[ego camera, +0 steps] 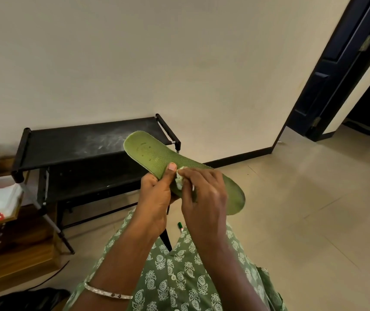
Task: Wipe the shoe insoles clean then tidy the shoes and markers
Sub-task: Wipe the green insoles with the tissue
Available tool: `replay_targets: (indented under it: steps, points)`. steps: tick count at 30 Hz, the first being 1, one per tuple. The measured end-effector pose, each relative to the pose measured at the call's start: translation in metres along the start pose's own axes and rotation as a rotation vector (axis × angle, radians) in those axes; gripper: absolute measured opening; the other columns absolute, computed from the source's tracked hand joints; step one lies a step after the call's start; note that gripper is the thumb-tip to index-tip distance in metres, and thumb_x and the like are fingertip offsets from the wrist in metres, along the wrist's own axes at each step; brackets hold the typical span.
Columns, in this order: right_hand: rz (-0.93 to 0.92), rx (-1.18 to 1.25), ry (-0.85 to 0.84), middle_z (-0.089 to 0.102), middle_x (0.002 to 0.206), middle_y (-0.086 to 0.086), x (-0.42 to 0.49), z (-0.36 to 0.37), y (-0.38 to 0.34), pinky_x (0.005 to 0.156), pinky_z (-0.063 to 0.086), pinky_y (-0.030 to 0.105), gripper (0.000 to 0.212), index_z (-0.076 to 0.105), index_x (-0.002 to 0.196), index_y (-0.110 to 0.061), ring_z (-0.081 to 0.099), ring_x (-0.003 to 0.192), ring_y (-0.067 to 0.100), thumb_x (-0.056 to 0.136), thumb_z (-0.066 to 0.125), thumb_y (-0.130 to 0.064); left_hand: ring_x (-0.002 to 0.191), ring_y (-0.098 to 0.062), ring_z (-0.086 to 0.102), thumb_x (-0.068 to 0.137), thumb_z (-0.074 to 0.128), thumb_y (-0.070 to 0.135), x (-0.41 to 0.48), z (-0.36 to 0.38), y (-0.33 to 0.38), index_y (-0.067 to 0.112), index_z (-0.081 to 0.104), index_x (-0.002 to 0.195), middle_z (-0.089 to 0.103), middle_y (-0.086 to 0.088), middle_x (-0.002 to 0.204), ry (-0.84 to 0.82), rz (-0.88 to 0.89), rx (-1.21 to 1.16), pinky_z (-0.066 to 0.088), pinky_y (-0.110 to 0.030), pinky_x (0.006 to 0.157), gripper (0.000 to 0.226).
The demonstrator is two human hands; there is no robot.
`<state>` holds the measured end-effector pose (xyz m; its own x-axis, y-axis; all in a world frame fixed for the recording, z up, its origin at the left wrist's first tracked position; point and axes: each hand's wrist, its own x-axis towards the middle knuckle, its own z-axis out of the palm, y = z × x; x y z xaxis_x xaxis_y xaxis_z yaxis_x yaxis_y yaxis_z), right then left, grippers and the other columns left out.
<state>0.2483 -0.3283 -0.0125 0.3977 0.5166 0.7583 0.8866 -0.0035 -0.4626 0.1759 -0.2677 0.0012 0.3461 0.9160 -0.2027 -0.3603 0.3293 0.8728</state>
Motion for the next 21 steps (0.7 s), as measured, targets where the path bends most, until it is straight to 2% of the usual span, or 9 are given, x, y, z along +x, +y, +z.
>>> replay_targets:
  steps: [3,7,10,14,17,19,21]
  points:
    - [0.029,-0.003,0.03,0.074,0.099,-0.001,0.001,-0.004,0.011,0.078,0.049,0.024,0.019,0.076,0.101,-0.011,0.06,0.091,0.017,0.084,0.071,-0.002,0.089,-0.021,0.071,0.096,0.064,0.027,0.001,-0.001,0.001,-0.007,0.053,0.126,0.068,-0.024,0.117,0.026,0.003,-0.024,0.059,-0.027,0.064,0.047]
    - [0.128,-0.007,0.068,0.074,0.096,-0.003,0.002,-0.008,0.028,0.073,0.055,0.034,0.02,0.076,0.1,-0.015,0.063,0.088,0.017,0.085,0.071,-0.001,0.088,-0.017,0.073,0.096,0.064,0.026,0.004,-0.001,0.002,-0.001,0.054,0.124,0.071,-0.015,0.112,0.025,0.01,-0.028,0.062,-0.03,0.068,0.04]
    - [0.121,-0.019,0.1,0.074,0.097,-0.002,0.0,-0.009,0.02,0.076,0.052,0.027,0.022,0.076,0.099,-0.014,0.064,0.088,0.016,0.083,0.071,0.0,0.079,-0.011,0.073,0.098,0.061,0.023,0.0,0.001,0.001,0.005,0.062,0.107,0.074,-0.007,0.095,-0.013,0.02,-0.03,0.06,-0.027,0.064,0.021]
    - [0.057,-0.004,0.073,0.074,0.099,0.0,0.0,-0.005,0.001,0.085,0.043,0.016,0.022,0.076,0.099,-0.011,0.063,0.093,0.015,0.083,0.071,0.002,0.083,-0.018,0.07,0.098,0.061,0.026,-0.001,0.003,-0.002,-0.008,0.056,0.119,0.069,-0.021,0.102,-0.019,0.028,0.003,0.058,-0.026,0.065,0.04]
    - [0.018,-0.008,0.036,0.075,0.1,0.0,0.0,-0.005,0.001,0.086,0.039,0.01,0.021,0.077,0.1,-0.011,0.063,0.093,0.014,0.084,0.071,0.001,0.086,-0.022,0.069,0.097,0.063,0.026,-0.002,0.003,-0.004,-0.011,0.055,0.12,0.068,-0.021,0.103,-0.003,0.031,0.005,0.058,-0.027,0.065,0.044]
    - [0.052,0.01,0.061,0.075,0.099,0.0,0.002,-0.009,0.011,0.082,0.049,0.019,0.02,0.077,0.1,-0.011,0.064,0.091,0.014,0.085,0.072,-0.001,0.088,-0.019,0.072,0.096,0.064,0.026,-0.001,0.002,-0.002,-0.008,0.053,0.124,0.07,-0.02,0.11,0.022,0.027,-0.02,0.059,-0.028,0.066,0.046]
    - [0.1,0.01,0.087,0.075,0.099,0.0,0.004,-0.012,0.021,0.076,0.056,0.03,0.019,0.077,0.101,-0.012,0.066,0.089,0.014,0.085,0.072,-0.003,0.083,-0.013,0.073,0.096,0.064,0.025,0.001,0.001,0.0,-0.004,0.051,0.126,0.07,-0.014,0.107,0.039,0.029,-0.048,0.061,-0.03,0.067,0.044]
